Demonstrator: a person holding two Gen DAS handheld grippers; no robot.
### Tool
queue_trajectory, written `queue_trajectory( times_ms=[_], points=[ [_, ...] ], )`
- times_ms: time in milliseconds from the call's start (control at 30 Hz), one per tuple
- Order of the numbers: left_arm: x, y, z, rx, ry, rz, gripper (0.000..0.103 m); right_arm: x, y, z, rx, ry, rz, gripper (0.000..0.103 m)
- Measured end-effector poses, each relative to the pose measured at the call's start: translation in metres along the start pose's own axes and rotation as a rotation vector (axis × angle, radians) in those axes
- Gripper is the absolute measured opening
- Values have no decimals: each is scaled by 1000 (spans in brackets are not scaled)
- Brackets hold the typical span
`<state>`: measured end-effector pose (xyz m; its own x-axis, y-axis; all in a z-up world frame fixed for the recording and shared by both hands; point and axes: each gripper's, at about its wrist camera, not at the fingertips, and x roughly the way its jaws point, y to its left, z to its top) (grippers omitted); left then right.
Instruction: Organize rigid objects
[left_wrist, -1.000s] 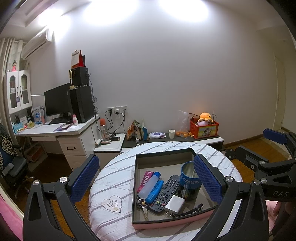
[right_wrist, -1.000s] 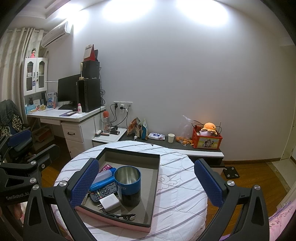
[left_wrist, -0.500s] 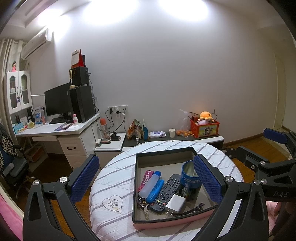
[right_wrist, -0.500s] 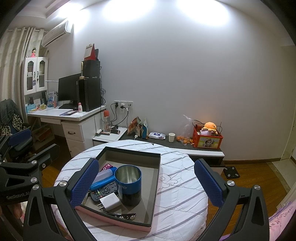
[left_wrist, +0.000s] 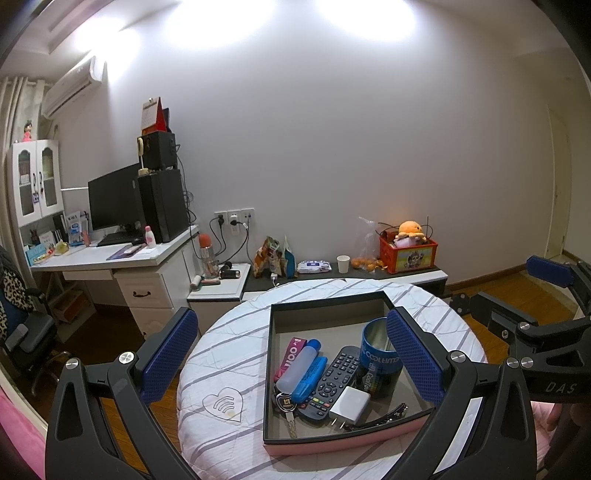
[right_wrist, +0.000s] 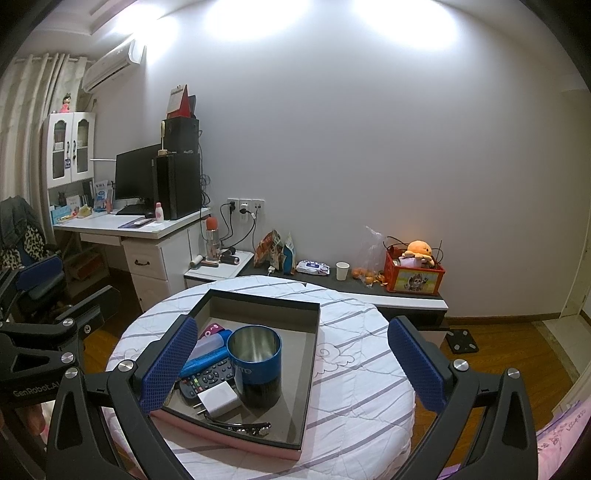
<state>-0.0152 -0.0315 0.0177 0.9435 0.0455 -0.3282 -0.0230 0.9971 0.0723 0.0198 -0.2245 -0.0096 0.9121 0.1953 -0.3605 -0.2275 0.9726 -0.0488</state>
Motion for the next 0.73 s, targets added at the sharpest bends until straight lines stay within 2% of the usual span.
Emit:
queue_trajectory(
  times_ms=[433,733],
  points=[
    [0,2,-3,-6,-2,-6,103,2,1,-2,-2,9,3,103],
    [6,6,-11,-30,13,-44,103,3,3,-3,-5,14,0,103]
  ],
)
